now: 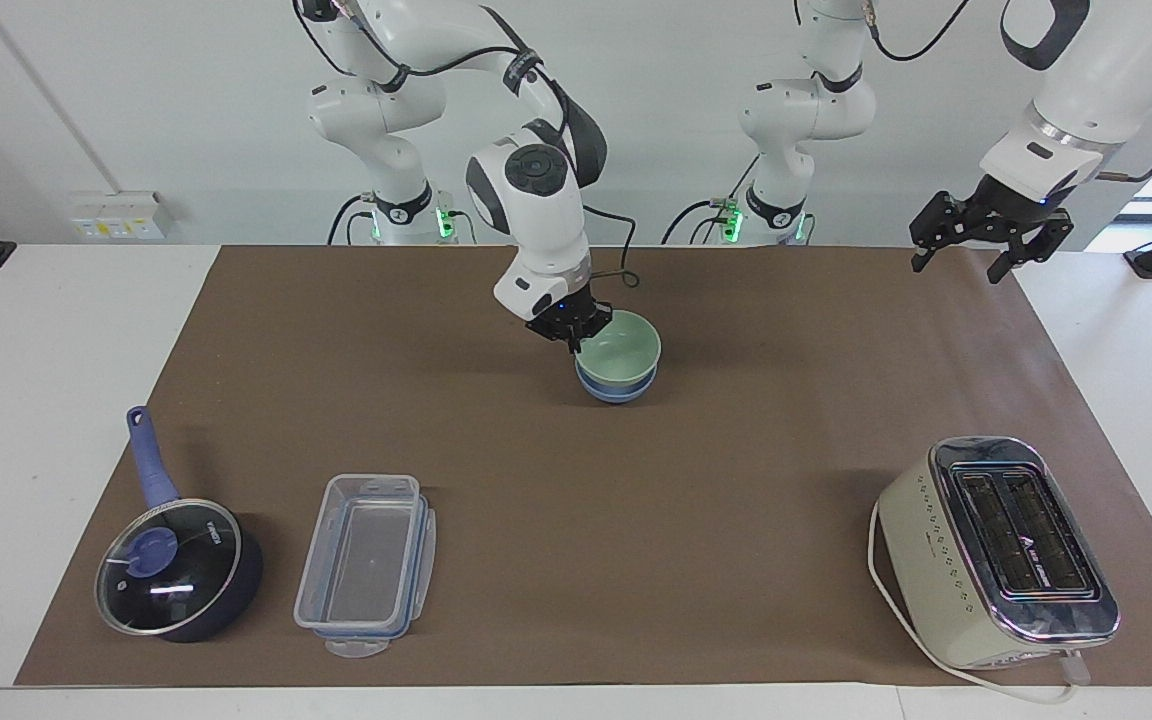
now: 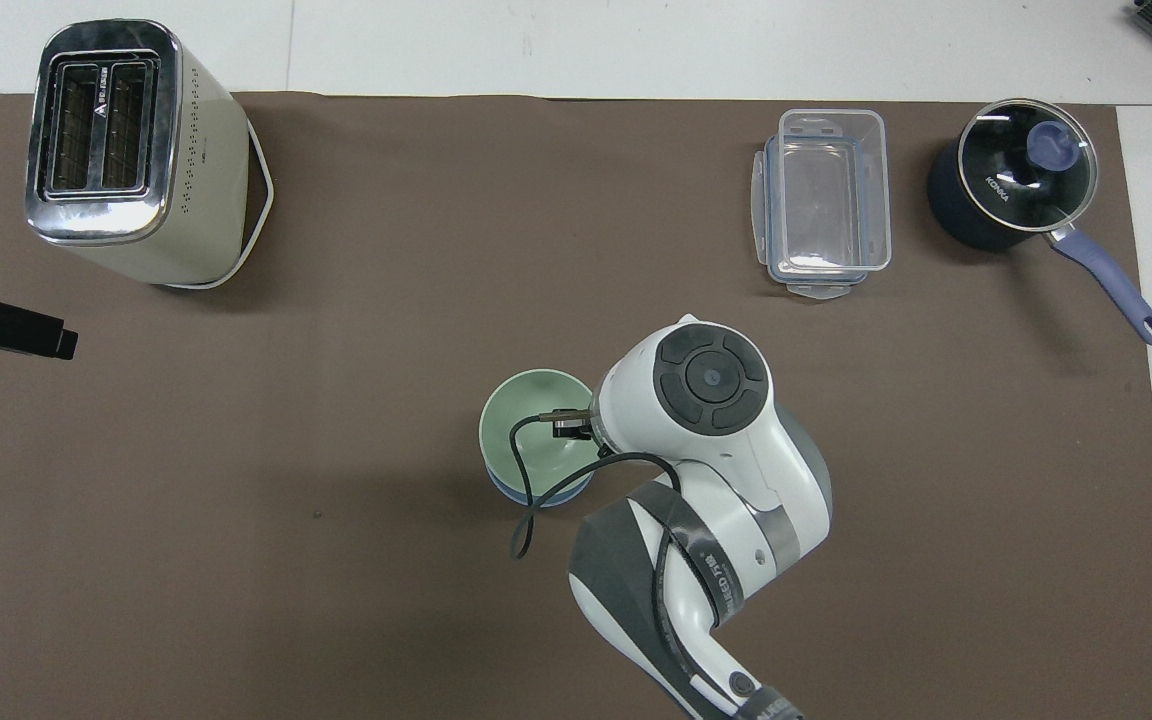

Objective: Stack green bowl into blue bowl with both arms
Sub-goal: 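Lower the green bowl into the blue bowl and open the right gripper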

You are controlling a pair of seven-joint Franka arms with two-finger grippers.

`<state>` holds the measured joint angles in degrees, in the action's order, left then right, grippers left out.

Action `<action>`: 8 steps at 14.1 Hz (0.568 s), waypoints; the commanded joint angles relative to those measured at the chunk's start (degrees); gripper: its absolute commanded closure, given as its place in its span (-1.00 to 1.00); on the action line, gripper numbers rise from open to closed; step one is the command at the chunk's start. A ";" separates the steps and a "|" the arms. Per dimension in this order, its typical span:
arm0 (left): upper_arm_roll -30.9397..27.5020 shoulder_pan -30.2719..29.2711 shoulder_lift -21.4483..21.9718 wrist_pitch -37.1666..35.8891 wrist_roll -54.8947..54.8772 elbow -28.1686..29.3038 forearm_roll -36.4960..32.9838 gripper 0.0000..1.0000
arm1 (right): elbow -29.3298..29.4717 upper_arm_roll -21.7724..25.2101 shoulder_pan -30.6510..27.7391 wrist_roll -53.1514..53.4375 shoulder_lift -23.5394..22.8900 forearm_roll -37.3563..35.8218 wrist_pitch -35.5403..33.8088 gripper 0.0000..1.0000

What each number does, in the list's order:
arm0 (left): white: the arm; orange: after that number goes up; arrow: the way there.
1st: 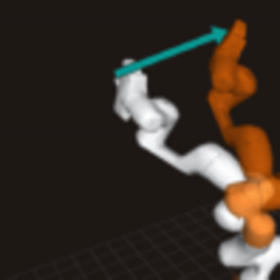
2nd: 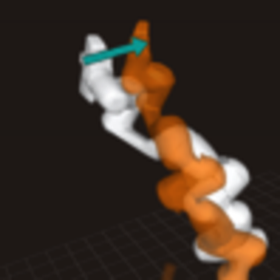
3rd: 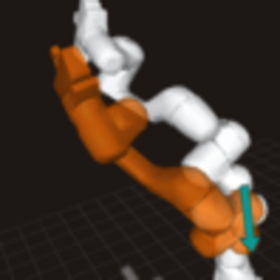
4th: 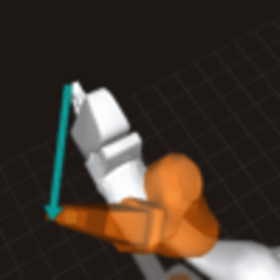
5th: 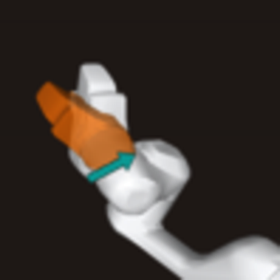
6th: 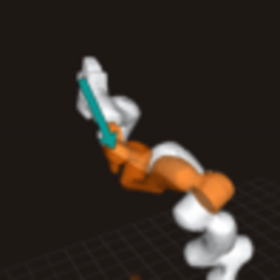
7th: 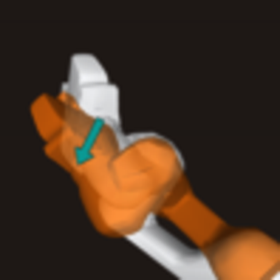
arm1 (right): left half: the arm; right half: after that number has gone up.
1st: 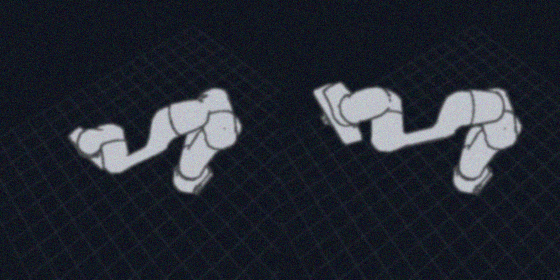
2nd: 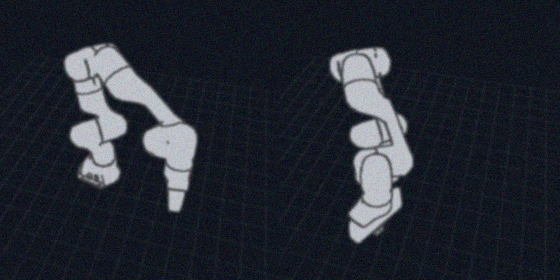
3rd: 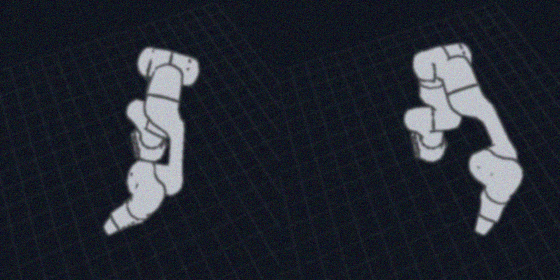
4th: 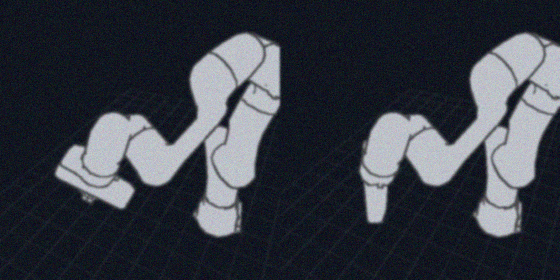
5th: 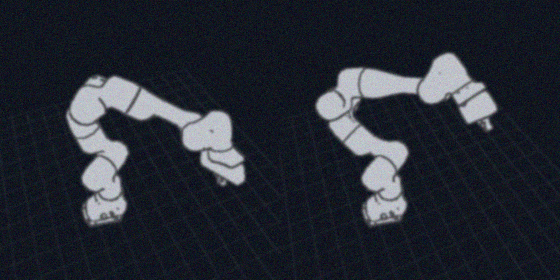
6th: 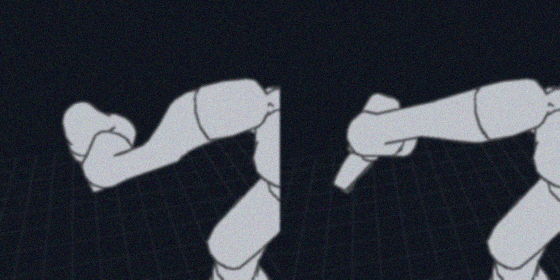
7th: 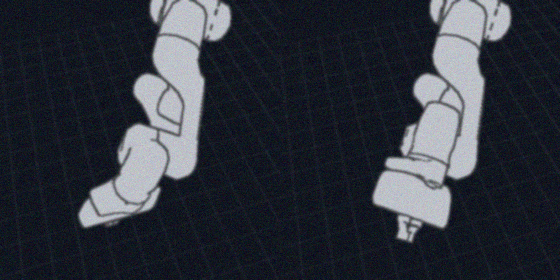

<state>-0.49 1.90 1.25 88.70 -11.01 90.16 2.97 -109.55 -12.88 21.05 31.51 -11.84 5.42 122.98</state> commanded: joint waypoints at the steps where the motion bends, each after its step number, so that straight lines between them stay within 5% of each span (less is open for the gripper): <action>1: 0.14 0.13 0.50 -0.54 0.55 0.02 -1.21 -1.00 | -1.36 -0.04 -0.04 -1.54 -0.28 0.56 1.65 1.00; 8: 0.22 0.13 0.59 -0.46 0.46 0.11 -1.21 -1.00 | -2.51 -0.04 0.75 -1.28 -0.55 0.64 3.40 1.00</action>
<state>-0.44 1.90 1.25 88.70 -11.01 90.16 2.97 -111.02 -12.89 21.43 31.32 -12.67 5.42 124.82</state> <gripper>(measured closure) 0.000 0.960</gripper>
